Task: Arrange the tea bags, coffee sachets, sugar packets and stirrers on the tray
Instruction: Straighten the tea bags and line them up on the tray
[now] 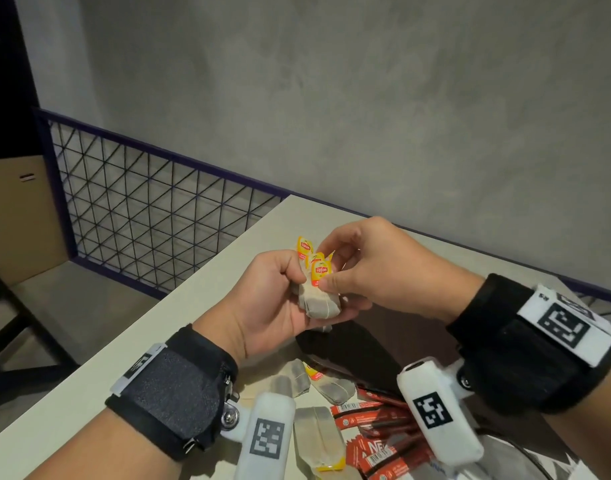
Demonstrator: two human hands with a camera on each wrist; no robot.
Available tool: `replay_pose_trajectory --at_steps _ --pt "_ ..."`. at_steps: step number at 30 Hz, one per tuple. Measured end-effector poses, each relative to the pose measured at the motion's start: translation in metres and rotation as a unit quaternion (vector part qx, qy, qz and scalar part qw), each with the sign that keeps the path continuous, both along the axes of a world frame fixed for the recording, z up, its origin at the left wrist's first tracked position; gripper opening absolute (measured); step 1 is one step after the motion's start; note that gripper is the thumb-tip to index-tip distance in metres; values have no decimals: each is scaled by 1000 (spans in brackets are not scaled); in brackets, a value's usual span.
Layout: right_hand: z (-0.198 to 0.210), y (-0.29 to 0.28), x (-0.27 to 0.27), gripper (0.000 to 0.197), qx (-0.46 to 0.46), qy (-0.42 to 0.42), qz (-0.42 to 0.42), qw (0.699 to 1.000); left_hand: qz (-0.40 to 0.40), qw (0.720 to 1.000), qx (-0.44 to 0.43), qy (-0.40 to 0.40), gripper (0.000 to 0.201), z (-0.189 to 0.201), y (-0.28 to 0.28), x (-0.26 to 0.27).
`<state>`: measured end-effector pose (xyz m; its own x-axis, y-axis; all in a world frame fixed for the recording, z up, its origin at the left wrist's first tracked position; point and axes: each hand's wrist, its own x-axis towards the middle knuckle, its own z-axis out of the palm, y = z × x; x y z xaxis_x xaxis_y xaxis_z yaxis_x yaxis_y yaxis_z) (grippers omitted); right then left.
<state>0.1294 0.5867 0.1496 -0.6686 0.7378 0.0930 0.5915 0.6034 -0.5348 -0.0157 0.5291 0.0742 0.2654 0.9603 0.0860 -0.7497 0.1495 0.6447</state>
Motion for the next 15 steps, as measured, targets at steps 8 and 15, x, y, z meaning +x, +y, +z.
replay_pose_trajectory --at_steps 8,15 --pt "-9 -2 3 19 -28 75 -10 997 26 1000 -16 4 60 0 -1 1" --pt "-2 -6 21 15 -121 123 60 983 85 996 -37 -15 35 -1 0 -2"
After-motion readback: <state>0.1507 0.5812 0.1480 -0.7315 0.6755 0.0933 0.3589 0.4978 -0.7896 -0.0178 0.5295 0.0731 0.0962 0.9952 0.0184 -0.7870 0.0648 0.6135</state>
